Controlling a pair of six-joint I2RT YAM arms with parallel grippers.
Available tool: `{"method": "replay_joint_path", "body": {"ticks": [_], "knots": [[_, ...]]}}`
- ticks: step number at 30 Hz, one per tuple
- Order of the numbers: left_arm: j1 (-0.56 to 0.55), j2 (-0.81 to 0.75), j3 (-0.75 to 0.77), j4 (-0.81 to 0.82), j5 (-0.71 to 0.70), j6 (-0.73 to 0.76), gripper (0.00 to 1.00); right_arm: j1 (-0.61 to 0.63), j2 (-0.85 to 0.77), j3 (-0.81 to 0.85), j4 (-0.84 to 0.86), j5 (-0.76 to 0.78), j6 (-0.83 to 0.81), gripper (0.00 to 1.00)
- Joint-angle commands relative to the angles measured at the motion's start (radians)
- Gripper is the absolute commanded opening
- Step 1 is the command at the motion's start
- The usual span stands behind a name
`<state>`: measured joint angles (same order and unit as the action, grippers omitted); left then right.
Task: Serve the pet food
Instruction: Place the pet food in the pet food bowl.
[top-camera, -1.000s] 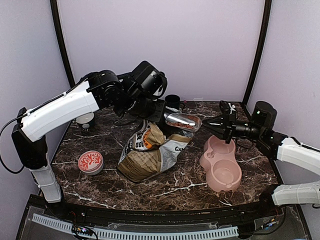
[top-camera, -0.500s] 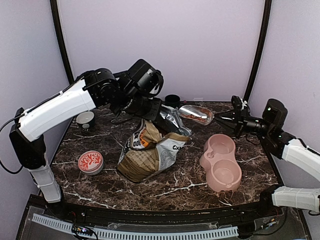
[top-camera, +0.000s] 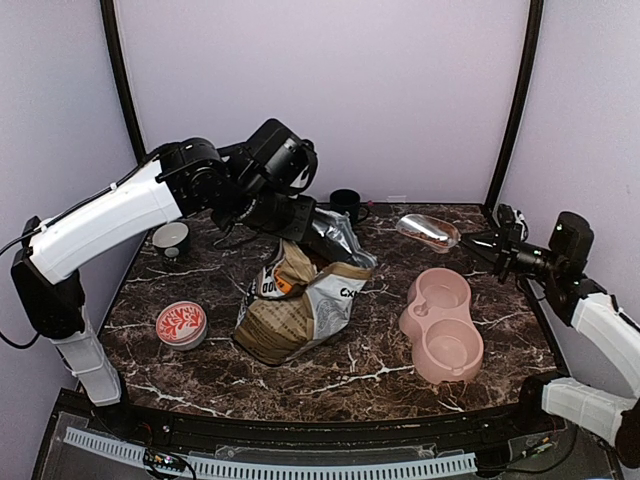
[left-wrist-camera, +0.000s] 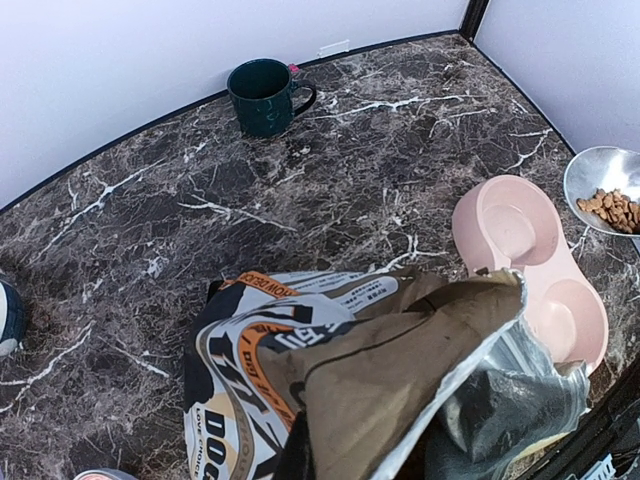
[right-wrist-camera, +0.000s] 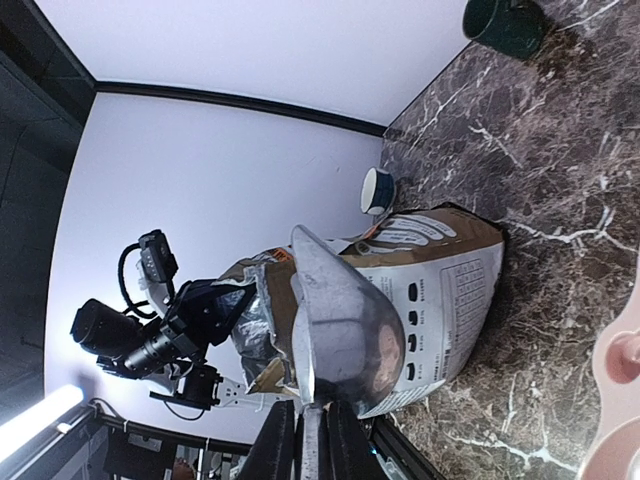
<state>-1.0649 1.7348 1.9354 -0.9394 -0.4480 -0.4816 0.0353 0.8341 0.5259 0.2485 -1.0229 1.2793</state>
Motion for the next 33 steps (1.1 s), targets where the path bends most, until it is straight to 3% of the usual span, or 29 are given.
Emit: {"method": "replay_joint_path", "body": {"ticks": [1,21,30,33], "knots": [[-0.001,-0.108,0.001,0.06,-0.019,0.001,0.0,-0.067,-0.043,-0.009,-0.087,-0.022,-0.099,0.0],[0.005,-0.138,-0.049,0.091,-0.012,0.008,0.0,-0.203,-0.171,-0.12,-0.291,0.048,-0.256,0.0],[0.005,-0.142,-0.048,0.092,-0.006,0.016,0.0,-0.222,-0.24,-0.148,-0.425,0.162,-0.31,0.0],[0.006,-0.147,-0.05,0.093,-0.007,0.017,0.0,-0.222,-0.263,-0.121,-0.54,0.251,-0.376,0.0]]}}
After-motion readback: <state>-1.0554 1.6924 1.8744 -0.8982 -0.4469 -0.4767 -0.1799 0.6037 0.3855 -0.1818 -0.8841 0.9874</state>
